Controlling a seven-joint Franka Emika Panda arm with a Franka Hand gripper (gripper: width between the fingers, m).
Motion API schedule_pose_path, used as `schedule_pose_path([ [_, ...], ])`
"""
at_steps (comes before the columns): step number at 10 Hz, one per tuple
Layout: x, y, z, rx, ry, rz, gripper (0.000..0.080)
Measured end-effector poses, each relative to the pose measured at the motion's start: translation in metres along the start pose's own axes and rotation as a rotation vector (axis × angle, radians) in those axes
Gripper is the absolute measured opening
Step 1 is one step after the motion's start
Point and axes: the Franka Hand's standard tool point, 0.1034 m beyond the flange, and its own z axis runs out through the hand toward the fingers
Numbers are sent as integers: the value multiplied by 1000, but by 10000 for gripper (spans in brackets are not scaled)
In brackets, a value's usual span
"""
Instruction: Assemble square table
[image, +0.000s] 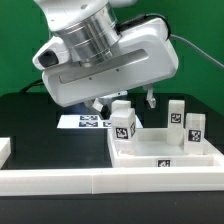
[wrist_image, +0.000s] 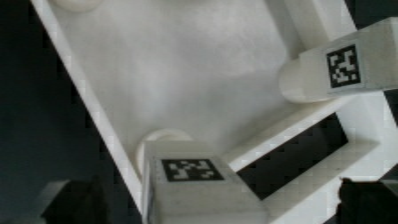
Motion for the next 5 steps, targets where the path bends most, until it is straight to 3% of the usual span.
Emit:
schedule_pose_path([
  [5,0,-3,1,9,0,3,649],
])
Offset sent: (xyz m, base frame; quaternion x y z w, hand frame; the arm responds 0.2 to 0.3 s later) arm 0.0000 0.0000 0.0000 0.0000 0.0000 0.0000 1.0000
